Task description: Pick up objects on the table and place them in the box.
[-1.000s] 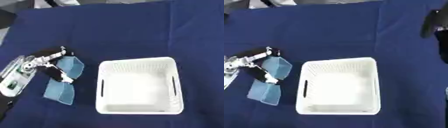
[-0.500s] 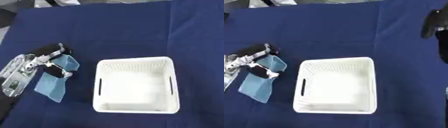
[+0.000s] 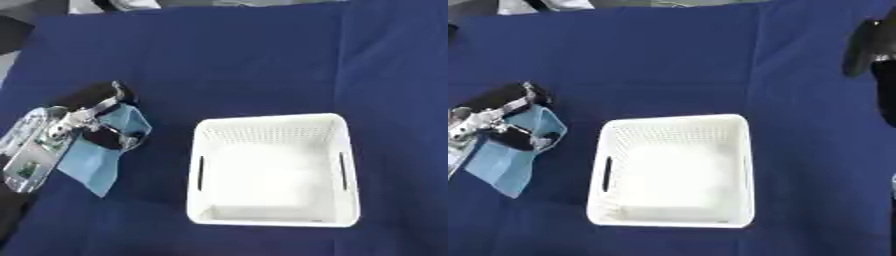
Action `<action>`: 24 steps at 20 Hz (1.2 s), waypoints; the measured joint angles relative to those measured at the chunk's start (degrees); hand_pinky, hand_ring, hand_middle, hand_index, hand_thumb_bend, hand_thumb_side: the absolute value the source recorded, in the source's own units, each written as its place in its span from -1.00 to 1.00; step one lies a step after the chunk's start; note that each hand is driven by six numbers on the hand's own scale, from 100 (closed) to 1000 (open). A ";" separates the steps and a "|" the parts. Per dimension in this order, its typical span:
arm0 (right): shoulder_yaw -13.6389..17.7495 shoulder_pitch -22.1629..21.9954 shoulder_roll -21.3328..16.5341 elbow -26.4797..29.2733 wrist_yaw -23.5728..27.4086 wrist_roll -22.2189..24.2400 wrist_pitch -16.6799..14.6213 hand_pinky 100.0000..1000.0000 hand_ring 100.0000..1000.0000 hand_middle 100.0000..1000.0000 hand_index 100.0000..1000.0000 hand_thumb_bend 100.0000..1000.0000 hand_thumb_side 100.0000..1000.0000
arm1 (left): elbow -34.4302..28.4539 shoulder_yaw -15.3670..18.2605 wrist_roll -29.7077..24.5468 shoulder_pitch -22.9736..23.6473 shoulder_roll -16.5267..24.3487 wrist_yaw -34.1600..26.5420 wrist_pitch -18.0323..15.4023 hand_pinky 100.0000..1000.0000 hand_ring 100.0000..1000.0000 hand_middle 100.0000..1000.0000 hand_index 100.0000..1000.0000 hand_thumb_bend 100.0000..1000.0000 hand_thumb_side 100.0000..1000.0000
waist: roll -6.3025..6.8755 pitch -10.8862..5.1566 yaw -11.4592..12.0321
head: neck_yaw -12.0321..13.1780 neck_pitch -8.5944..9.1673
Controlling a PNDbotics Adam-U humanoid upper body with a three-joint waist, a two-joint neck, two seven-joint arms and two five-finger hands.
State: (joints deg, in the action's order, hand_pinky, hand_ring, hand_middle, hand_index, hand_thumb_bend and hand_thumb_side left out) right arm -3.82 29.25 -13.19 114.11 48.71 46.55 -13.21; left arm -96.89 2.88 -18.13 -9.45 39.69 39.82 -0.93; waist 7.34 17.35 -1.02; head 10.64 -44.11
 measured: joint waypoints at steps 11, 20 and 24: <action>0.02 -0.07 0.01 0.00 -0.05 -0.36 0.41 0.04 0.26 0.48 0.48 -1.00 0.37 | -1.16 4.09 5.67 -1.89 0.00 2.35 3.01 -1.00 -0.98 -0.51 -0.45 -0.61 -1.00 | 0.27 -0.42 0.25 | -0.05 0.00; 0.04 -0.54 0.07 0.00 -0.05 -0.79 0.87 0.04 0.26 0.48 0.48 -1.00 0.37 | -2.79 5.73 10.43 -6.96 -0.25 2.78 6.46 -1.00 -1.00 -0.61 -0.49 -0.58 -1.00 | 0.27 -1.40 0.41 | -0.05 0.00; 0.04 -0.58 0.53 0.00 -0.06 -1.00 1.09 0.04 0.26 0.49 0.48 -1.00 0.37 | -3.92 5.87 11.82 -9.88 -2.41 2.10 6.92 -1.00 -1.00 -1.00 -0.86 -0.64 -1.00 | 0.27 -1.80 0.37 | -0.06 0.00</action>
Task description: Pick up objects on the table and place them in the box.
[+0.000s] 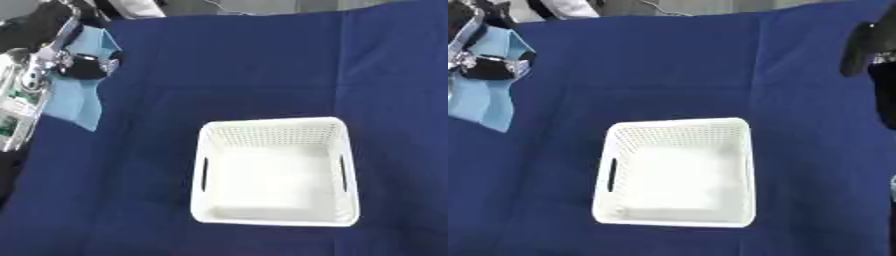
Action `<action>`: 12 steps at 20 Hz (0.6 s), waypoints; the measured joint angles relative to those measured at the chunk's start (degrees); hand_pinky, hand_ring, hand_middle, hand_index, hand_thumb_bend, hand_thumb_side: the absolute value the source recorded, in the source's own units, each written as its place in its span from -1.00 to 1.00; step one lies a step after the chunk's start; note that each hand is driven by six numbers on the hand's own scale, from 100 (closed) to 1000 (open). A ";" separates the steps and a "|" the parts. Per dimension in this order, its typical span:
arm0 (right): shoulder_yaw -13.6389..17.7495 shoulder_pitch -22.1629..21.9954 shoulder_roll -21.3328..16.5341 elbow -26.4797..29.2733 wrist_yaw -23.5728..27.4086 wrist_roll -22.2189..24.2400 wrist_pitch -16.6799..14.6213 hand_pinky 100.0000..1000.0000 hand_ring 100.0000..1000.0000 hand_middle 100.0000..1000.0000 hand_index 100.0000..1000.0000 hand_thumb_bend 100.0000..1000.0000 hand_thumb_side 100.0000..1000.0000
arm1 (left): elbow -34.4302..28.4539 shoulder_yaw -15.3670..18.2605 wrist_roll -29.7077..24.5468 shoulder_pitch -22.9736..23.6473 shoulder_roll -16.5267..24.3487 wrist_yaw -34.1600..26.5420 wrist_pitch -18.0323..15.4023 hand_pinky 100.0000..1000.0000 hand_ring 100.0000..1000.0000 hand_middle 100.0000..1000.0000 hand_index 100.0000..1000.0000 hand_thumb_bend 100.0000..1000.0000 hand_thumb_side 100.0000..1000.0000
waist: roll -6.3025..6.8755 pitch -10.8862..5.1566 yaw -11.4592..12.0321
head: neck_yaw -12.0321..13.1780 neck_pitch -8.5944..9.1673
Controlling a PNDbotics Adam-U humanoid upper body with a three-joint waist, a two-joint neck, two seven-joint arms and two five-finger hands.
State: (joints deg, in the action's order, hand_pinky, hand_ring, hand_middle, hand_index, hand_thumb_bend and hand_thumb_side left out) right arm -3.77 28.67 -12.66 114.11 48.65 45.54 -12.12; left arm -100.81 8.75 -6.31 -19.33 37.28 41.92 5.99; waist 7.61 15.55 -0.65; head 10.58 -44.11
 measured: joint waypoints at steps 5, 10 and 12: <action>0.13 -0.01 0.04 0.00 0.00 -0.20 0.18 0.04 0.26 0.48 0.47 -1.00 0.37 | -2.46 -0.41 4.81 -2.76 -2.76 -4.68 -0.16 -1.00 -1.00 -1.00 -0.98 -0.68 -1.00 | -0.01 -0.58 -0.31 | -0.01 0.00; 0.16 -0.01 0.48 0.00 0.18 -0.35 0.26 0.04 0.26 0.48 0.47 -1.00 0.37 | -5.27 -1.43 12.46 -5.43 -5.52 -8.59 -2.41 -1.00 -1.00 -1.00 -1.00 -0.60 -1.00 | -0.02 -0.89 -1.06 | -0.01 0.00; 0.16 -0.01 0.49 0.00 0.27 -0.37 0.24 0.04 0.26 0.48 0.46 -1.00 0.36 | -6.42 -2.13 15.12 -6.57 -6.73 -10.36 -3.60 -1.00 -1.00 -1.00 -1.00 -0.56 -1.00 | -0.04 -1.29 -1.71 | -0.01 0.00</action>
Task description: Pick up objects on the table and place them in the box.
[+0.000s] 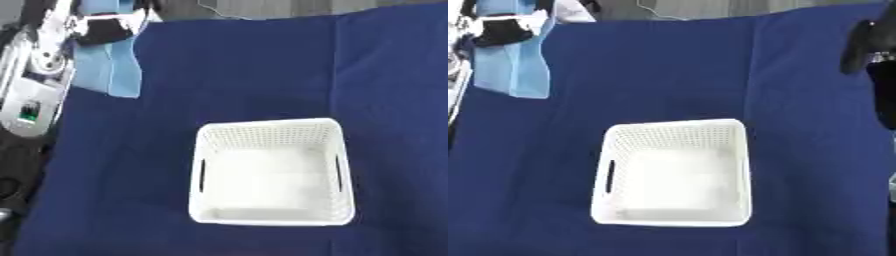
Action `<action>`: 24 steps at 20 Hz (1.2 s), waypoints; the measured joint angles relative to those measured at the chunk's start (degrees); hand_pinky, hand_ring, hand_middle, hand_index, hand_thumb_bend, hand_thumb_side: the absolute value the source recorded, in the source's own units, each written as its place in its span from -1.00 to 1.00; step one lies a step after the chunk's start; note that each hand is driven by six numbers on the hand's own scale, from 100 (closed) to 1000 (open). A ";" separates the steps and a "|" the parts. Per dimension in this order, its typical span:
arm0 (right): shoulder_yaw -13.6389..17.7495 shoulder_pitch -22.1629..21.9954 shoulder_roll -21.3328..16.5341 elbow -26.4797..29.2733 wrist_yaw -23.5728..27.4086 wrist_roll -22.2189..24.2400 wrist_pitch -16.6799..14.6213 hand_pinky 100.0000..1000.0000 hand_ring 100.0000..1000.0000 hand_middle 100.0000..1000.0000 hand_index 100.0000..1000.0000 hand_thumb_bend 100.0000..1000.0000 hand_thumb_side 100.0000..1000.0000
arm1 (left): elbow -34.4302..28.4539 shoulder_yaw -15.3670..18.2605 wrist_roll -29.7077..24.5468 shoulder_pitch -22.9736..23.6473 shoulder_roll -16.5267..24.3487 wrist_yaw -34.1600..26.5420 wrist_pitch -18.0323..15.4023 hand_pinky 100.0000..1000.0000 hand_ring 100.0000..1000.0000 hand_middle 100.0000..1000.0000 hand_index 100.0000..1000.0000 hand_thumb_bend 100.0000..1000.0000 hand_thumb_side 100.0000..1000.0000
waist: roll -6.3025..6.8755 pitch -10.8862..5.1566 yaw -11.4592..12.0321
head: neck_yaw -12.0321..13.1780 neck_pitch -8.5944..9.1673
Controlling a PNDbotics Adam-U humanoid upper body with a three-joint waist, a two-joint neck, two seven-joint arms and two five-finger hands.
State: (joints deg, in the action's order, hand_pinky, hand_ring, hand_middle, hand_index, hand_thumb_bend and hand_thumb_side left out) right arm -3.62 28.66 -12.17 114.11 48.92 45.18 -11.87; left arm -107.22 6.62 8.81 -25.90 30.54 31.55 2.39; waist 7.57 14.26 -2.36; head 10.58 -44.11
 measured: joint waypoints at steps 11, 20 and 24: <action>-0.08 0.03 0.25 0.00 0.71 -0.68 0.16 0.04 0.26 0.48 0.46 -1.00 0.36 | -2.70 -8.82 -4.74 -5.70 -4.50 -13.52 -4.84 -1.00 -1.00 -1.00 -1.00 -0.45 -1.00 | 0.67 -1.53 -4.28 | 0.08 0.00; -0.23 0.03 0.57 0.00 0.47 -1.09 1.14 0.04 0.26 0.48 0.47 -1.00 0.36 | -0.78 -13.39 -10.92 -6.68 -6.38 -16.28 -6.31 -1.00 -1.00 -1.00 -1.00 -0.39 -1.00 | 1.26 -1.88 -4.96 | 0.01 0.00; -0.24 0.04 0.79 0.00 0.43 -1.09 1.26 0.04 0.26 0.48 0.47 -1.00 0.36 | 0.46 -14.54 -12.41 -6.08 -6.56 -16.60 -6.90 -1.00 -1.00 -1.00 -1.00 -0.35 -1.00 | 1.36 -1.88 -5.28 | -0.03 0.00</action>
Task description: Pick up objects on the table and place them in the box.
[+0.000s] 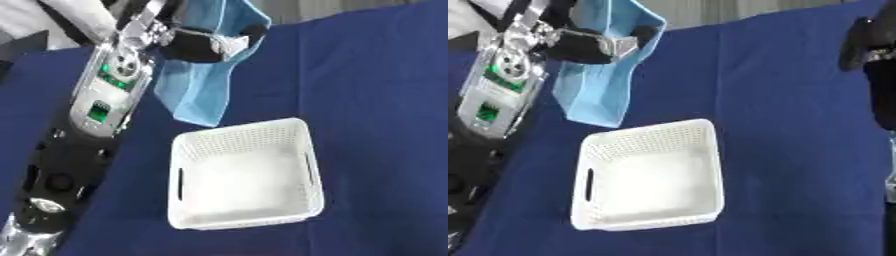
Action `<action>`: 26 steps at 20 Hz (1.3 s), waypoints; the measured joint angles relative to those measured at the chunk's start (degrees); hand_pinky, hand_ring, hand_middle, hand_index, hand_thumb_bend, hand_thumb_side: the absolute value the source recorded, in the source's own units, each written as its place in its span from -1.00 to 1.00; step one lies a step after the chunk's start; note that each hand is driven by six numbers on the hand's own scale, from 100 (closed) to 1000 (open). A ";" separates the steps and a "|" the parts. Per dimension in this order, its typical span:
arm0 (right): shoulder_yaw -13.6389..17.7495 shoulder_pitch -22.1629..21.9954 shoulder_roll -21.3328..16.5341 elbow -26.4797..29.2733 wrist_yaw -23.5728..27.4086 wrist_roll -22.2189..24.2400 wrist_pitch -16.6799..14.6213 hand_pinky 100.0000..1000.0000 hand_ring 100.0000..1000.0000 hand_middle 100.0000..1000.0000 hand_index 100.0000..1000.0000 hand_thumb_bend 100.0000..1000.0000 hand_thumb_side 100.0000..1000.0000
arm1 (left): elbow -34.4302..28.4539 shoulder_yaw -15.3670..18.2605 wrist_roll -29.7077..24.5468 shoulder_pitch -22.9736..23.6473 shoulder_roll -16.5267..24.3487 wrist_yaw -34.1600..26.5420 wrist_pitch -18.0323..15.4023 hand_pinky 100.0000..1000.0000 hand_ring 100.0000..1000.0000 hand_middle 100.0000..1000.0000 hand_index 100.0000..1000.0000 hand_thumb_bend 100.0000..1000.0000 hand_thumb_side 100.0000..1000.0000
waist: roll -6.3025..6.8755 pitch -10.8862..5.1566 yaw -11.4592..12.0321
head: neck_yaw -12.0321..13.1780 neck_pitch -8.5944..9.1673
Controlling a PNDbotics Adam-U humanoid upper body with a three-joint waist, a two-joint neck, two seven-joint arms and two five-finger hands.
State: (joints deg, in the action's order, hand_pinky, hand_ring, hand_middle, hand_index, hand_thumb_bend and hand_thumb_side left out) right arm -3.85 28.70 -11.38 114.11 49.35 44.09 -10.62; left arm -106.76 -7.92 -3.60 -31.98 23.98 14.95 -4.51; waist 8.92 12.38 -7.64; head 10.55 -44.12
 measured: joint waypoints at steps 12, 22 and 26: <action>0.01 0.01 0.15 0.00 -0.73 0.44 0.43 0.04 0.27 0.48 0.48 -1.00 0.37 | 1.43 -3.32 -1.62 2.86 -3.93 -6.29 1.69 -1.00 -1.00 -1.00 -1.00 -0.23 -1.00 | 0.19 0.42 0.71 | -0.54 0.00; 0.01 0.01 0.15 0.00 -1.07 0.61 0.62 0.04 0.27 0.49 0.48 -1.00 0.37 | 0.64 -5.44 -3.43 2.85 -3.85 -10.80 3.71 -1.00 -1.00 -1.00 -0.96 -0.09 -1.00 | 0.20 0.41 1.41 | -1.05 0.00; 0.01 0.01 0.15 0.00 -1.14 0.61 0.76 0.04 0.27 0.49 0.48 -1.00 0.36 | -0.26 -5.58 -4.15 2.77 -3.06 -10.75 2.86 -1.00 -0.93 -1.00 -0.67 0.13 -0.72 | -0.01 0.04 1.43 | -1.17 0.00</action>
State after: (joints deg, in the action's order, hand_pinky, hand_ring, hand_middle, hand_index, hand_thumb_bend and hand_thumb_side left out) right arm -3.85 28.71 -11.23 114.11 48.21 44.70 -9.86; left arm -107.01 -13.50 -7.74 -29.22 20.92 4.20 -1.65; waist 8.91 12.42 -6.22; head 9.38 -44.12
